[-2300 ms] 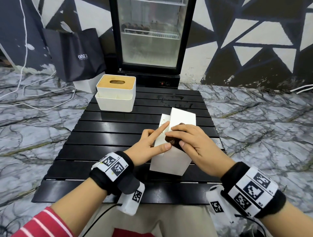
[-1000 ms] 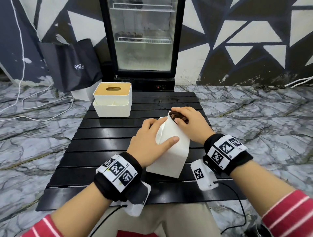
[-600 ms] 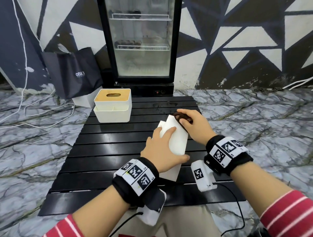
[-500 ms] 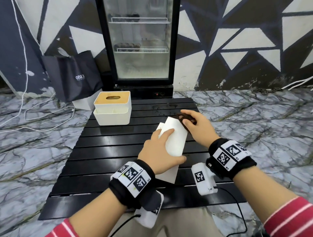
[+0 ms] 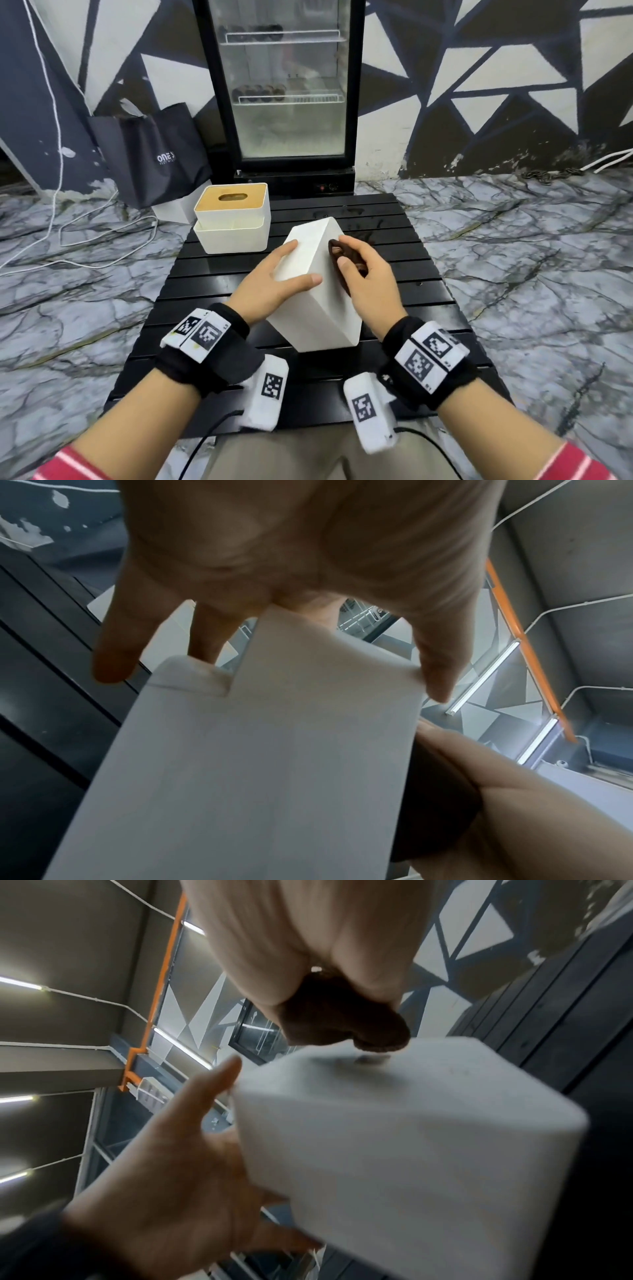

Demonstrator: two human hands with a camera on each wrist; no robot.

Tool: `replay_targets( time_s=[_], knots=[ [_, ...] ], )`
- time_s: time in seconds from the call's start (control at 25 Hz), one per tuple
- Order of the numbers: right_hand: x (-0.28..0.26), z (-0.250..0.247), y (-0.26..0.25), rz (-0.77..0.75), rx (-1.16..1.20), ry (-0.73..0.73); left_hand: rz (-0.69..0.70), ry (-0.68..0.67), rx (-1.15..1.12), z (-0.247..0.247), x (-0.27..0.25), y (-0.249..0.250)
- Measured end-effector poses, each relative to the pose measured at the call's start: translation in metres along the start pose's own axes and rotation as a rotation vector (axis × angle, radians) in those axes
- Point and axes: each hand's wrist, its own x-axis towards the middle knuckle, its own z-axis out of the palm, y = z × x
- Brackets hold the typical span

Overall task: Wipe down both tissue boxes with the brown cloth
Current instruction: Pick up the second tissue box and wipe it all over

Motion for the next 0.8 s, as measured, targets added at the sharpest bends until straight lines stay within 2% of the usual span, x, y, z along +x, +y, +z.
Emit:
replay_targets(
  time_s=[0.24, 0.4, 0.48, 0.64, 0.8],
  knots=[
    [-0.029, 0.045, 0.000, -0.216, -0.069, 0.051, -0.008, 0.069, -0.138, -0.002, 0.002, -0.009],
    [-0.011, 0.050, 0.002, -0.258, -0.138, 0.018, 0.002, 0.072, -0.193, -0.001, 0.006, -0.014],
    [0.005, 0.045, 0.005, -0.238, -0.157, 0.020, 0.006, 0.076, -0.183, 0.000, 0.007, -0.015],
    [0.015, 0.033, 0.014, -0.103, -0.161, 0.035, 0.004, 0.108, -0.171, 0.004, 0.008, -0.017],
    [0.008, 0.033, 0.011, -0.096, -0.159, 0.048, 0.015, 0.088, -0.118, 0.007, 0.009, -0.014]
  ],
)
